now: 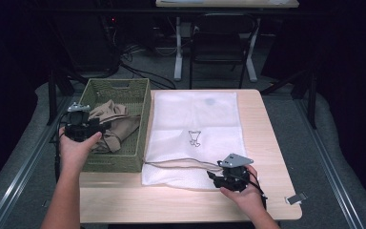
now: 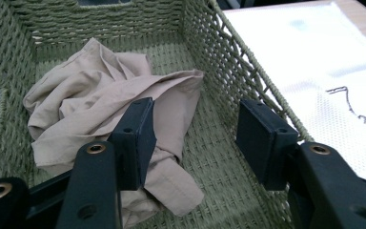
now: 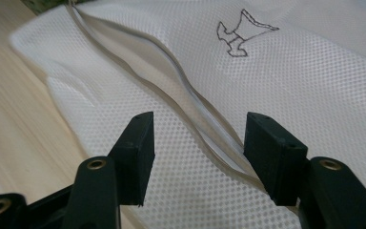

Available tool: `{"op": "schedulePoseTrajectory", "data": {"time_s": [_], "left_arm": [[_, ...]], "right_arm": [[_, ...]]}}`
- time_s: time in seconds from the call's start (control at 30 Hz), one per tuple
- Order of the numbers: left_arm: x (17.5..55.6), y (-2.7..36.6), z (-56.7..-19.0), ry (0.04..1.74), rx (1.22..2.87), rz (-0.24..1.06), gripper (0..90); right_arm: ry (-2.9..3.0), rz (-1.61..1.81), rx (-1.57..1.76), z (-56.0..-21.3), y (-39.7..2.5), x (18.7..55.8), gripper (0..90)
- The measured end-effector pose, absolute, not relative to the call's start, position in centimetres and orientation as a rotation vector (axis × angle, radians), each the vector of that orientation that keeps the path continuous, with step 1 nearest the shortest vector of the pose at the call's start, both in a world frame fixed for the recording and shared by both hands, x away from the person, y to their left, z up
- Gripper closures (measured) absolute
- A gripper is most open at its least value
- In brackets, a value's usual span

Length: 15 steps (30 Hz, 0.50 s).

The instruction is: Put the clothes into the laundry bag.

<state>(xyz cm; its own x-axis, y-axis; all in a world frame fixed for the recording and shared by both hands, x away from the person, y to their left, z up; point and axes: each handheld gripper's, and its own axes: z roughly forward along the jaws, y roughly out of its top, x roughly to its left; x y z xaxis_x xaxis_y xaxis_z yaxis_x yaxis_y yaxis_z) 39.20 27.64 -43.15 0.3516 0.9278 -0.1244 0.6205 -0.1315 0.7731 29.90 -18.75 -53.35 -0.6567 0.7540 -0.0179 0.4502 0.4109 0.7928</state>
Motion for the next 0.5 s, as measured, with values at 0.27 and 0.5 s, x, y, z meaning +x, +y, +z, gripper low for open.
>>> {"op": "schedulePoseTrajectory", "data": {"time_s": [0.27, 0.5], "left_arm": [[38.6, 28.0, -43.0, 1.333, 1.823, 0.498, 48.0], [38.3, 27.9, -42.8, 1.327, 1.829, 0.512, 48.6]], "right_arm": [[2.299, 1.077, 1.028, -52.5, -18.1, 31.0, 45.0], [2.306, 1.055, 1.002, -51.9, -17.2, 32.1, 43.0]]}}
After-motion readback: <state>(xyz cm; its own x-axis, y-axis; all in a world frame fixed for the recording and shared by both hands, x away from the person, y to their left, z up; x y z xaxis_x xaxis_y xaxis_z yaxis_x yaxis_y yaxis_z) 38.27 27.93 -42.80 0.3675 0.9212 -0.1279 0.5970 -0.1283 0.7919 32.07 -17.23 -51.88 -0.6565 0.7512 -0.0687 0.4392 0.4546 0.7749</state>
